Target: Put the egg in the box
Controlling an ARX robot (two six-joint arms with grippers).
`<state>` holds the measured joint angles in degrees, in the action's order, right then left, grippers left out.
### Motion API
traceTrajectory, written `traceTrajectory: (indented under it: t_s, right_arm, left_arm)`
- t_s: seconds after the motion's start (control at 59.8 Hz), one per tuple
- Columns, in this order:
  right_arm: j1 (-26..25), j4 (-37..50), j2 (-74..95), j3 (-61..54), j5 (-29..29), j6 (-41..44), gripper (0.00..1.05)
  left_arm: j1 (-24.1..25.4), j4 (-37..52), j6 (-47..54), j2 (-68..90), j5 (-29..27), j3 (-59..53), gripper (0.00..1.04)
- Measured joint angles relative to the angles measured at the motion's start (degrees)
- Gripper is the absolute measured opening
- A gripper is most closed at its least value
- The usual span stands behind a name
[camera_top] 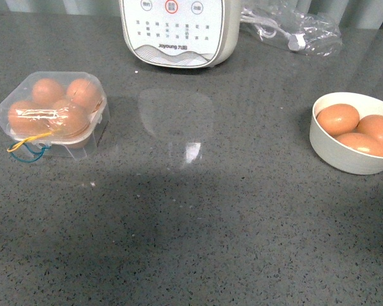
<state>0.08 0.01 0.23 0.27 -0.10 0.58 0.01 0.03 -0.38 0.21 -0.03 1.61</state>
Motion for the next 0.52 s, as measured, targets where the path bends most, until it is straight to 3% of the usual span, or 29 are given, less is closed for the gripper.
traceTrajectory:
  t_s: [0.519]
  right_arm:
    - [0.0,0.02,0.0,0.0,0.0,0.02,0.97]
  left_arm:
    - [0.0,0.0,0.11,0.0,0.0,0.0,0.98]
